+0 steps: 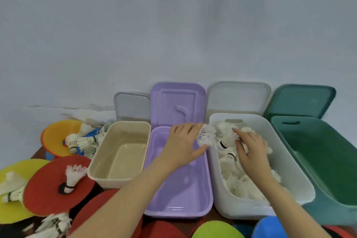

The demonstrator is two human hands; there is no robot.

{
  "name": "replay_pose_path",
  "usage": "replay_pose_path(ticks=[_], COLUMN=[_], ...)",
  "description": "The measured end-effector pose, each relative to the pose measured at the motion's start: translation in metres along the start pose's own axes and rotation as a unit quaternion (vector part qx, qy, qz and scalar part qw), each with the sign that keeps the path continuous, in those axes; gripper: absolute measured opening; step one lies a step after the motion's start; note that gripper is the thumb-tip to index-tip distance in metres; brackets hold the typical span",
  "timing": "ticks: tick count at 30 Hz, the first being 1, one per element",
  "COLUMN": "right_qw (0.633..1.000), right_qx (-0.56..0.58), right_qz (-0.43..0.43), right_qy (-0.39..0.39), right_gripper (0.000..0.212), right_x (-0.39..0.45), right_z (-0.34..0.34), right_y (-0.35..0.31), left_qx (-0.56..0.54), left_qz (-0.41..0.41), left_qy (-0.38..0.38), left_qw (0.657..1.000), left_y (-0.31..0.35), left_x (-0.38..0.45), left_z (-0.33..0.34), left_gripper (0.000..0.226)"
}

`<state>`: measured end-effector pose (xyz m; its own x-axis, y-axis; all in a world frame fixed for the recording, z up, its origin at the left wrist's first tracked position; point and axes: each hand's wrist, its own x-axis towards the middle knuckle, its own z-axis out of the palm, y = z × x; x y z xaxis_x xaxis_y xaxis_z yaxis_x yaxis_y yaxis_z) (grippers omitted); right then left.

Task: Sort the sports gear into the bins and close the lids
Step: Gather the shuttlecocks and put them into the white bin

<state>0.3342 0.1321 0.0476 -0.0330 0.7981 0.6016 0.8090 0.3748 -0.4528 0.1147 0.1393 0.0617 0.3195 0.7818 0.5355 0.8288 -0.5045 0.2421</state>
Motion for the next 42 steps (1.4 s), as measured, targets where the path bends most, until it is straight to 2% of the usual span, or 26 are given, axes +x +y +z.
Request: replay_pose_path(ticks=[5,8,11,13,16,19,20,22,25,27,30,33,38,42], right_qw=[0.999,0.997,0.989,0.982,0.971,0.912,0.894,0.881,0.893,0.914,0.943,0.96,0.972,0.971], right_qx=[0.001,-0.051,-0.083,-0.061,-0.104,-0.155,-0.16,-0.158,-0.178,-0.189,-0.159,-0.121,-0.064,-0.006], right_qz=[0.045,0.048,0.07,0.102,0.069,0.03,0.037,0.061,0.058,0.047,0.035,0.014,-0.026,-0.029], right_qy=[0.022,0.009,-0.095,-0.145,-0.205,-0.377,-0.416,-0.442,-0.409,-0.355,-0.289,-0.253,-0.226,-0.238], right_gripper=[0.031,0.033,0.035,0.037,0.041,0.057,0.06,0.057,0.053,0.052,0.047,0.043,0.037,0.035], right_x=[-0.011,-0.015,-0.018,-0.018,-0.021,-0.03,-0.033,-0.034,-0.032,-0.03,-0.024,-0.016,0.001,0.01], right_z=[-0.046,-0.056,-0.053,-0.052,-0.051,-0.044,-0.043,-0.043,-0.044,-0.044,-0.044,-0.035,0.002,0.039], right_y=[0.054,0.077,0.09,0.093,0.099,0.101,0.102,0.103,0.099,0.092,0.075,0.05,-0.003,-0.051], left_qx=[-0.036,-0.012,0.03,0.067,0.057,0.066,0.068,0.072,0.061,0.052,0.049,0.066,0.087,0.09], left_qz=[0.028,0.02,-0.051,-0.055,-0.073,-0.074,-0.073,-0.069,-0.069,-0.07,-0.07,-0.08,-0.116,-0.142], left_qy=[-0.053,-0.099,-0.256,-0.329,-0.318,-0.309,-0.314,-0.326,-0.311,-0.265,-0.192,-0.161,-0.135,-0.115], left_qw=[0.998,0.995,0.965,0.94,0.944,0.946,0.944,0.94,0.946,0.96,0.978,0.981,0.98,0.979], left_y=[0.069,0.09,0.089,0.087,0.085,0.083,0.084,0.086,0.087,0.084,0.078,0.063,0.017,-0.028], left_x=[0.03,0.039,0.032,0.026,0.021,0.018,0.018,0.018,0.018,0.017,0.014,0.009,-0.005,-0.025], left_z=[0.04,0.062,0.085,0.093,0.095,0.095,0.095,0.094,0.089,0.083,0.067,0.042,-0.003,-0.042], left_gripper=[0.061,0.059,0.064,0.061,0.055,0.053,0.052,0.05,0.05,0.049,0.047,0.046,0.047,0.064])
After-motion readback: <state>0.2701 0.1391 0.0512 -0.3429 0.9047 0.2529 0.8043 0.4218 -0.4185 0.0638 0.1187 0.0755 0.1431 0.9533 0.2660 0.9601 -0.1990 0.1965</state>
